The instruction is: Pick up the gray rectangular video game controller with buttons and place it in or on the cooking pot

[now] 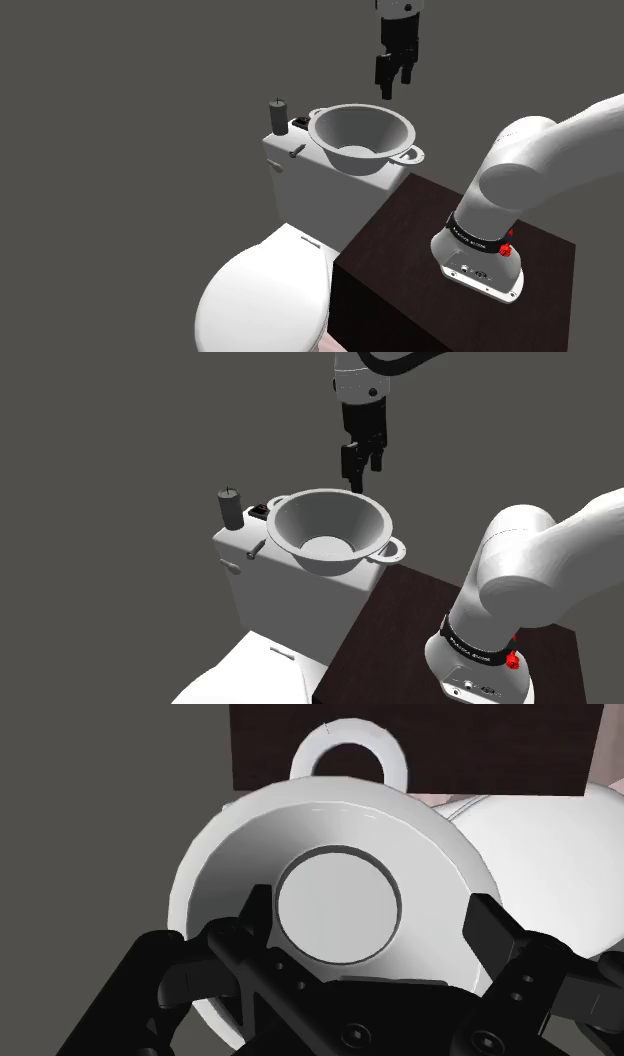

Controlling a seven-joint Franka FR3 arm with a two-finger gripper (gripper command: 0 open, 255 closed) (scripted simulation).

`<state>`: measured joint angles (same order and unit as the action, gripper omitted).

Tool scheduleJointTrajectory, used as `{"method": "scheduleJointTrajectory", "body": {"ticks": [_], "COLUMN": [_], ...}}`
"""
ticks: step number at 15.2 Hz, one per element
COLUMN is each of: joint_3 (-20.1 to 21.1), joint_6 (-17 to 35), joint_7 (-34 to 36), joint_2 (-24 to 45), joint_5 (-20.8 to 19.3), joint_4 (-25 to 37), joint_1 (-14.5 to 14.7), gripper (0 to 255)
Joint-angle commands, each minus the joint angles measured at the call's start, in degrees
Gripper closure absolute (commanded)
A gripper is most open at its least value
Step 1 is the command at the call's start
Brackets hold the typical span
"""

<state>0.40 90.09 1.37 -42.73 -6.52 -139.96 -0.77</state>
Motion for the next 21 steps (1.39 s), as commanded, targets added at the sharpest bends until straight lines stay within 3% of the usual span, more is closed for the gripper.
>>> {"method": "scheduleJointTrajectory", "body": {"ticks": [1,11,21], "joint_3": [0.0,-4.39,-6.91], "joint_6": [0.0,13.51,20.17], "joint_7": [0.0,-4.45,-9.82], "joint_2": [0.0,22.5,45.97], "joint_5": [0.0,-0.8,1.87], "joint_4": [0.0,8.1,23.73], "joint_1": [0.0,-1.05,-2.01], "gripper": [0,0,0]}}
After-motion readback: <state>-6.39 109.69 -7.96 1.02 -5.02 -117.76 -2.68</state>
